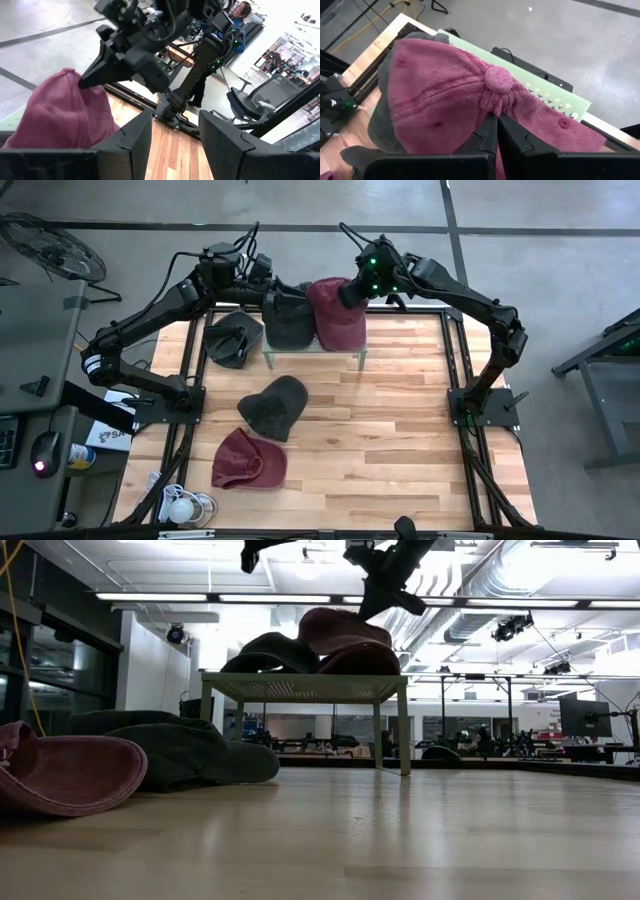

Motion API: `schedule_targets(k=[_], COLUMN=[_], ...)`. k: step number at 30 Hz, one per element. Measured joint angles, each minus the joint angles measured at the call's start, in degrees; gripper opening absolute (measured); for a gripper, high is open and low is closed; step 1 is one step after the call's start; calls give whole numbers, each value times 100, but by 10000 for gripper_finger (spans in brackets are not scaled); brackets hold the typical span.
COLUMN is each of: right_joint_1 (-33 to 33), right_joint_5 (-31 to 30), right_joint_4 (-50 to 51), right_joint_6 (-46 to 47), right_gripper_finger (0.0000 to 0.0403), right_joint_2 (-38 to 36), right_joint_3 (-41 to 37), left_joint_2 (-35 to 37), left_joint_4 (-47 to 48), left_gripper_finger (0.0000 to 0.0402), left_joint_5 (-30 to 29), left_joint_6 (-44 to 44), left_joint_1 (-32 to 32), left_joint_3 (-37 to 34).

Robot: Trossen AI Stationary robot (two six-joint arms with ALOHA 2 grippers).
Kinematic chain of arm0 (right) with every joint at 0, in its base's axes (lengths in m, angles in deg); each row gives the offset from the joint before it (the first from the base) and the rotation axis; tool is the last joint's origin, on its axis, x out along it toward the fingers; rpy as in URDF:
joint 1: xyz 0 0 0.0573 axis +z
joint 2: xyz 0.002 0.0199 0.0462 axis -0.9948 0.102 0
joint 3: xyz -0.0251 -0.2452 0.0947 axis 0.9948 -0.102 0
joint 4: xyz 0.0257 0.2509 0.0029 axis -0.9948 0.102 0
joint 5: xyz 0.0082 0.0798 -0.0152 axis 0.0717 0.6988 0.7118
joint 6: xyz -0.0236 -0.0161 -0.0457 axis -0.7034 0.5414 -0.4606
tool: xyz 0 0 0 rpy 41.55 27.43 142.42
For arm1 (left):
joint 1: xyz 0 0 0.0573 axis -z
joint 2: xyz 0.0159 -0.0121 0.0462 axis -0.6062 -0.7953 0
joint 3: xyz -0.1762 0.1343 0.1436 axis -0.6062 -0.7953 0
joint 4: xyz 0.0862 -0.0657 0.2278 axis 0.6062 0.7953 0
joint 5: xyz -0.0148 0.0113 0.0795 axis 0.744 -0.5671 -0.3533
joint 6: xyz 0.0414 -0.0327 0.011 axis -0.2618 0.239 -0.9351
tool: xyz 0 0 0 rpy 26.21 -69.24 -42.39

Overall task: Pick & Place hat
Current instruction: Stack the right red cap on the red cap on the shelf, then stack the left black cap on the red cap on the shelf

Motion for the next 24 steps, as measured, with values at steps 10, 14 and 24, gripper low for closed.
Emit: schedule_targets(k=[10, 14, 24], right_joint_1=[45, 45, -101], right_joint_5=[-60, -85, 236], right_joint_4=[-42, -56, -409], right_joint_6=[-38, -39, -134], right_gripper_finger=[53, 109, 176], right_joint_2=[68, 65, -148], right_joint_3=[-6, -6, -1], left_joint_2=[0, 0, 0], left_joint_4=[-1, 1, 5], left_gripper_finger=[160, 160, 160], left_joint_5=[-2, -2, -2], left_joint_6=[2, 2, 22], left_joint_1=[-2, 0, -1], left_joint_3=[0, 0, 0])
